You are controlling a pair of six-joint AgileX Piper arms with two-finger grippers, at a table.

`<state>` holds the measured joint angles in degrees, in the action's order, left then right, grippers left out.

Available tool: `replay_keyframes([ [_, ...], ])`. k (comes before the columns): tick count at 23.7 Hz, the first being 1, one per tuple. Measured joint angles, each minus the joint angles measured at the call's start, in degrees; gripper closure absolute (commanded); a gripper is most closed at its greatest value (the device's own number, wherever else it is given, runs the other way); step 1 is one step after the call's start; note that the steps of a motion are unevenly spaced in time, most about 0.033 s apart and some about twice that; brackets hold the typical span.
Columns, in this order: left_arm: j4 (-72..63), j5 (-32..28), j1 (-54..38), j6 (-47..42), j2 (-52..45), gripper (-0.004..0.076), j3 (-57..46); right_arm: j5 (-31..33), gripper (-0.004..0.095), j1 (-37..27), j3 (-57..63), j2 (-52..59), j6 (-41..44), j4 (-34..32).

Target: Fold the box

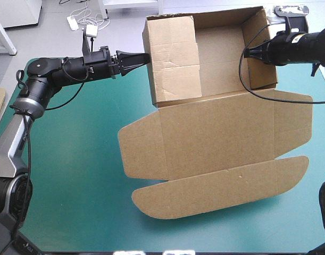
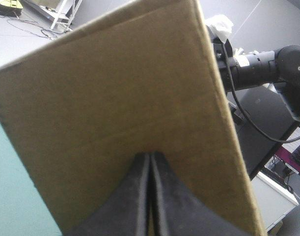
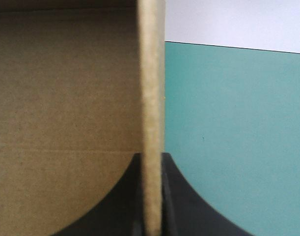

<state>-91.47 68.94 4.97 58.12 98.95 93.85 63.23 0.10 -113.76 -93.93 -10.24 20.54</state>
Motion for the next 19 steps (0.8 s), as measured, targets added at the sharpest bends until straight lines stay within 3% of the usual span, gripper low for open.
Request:
replay_keyframes([
  [4,0.3,-2.6,1.2,-0.5,-0.2,0.065,0.0,-0.4,0.0925,0.0,0.0,-0.5,0.0,-0.9],
  [7,0.8,-3.9,1.6,-1.2,-0.6,0.0507,0.0,-0.5,0.0925,-0.1,0.0,-0.9,0.0,-1.0],
  [11,0.9,-4.2,1.6,-2.3,-0.9,0.0244,0.0,-0.4,0.0925,-0.1,0.0,-1.0,0.0,-1.0],
  [19,12.2,-8.3,3.7,-10.8,-2.3,0.024,6.7,-0.4,0.0925,-0.1,0.0,-3.4,0.2,-1.3],
])
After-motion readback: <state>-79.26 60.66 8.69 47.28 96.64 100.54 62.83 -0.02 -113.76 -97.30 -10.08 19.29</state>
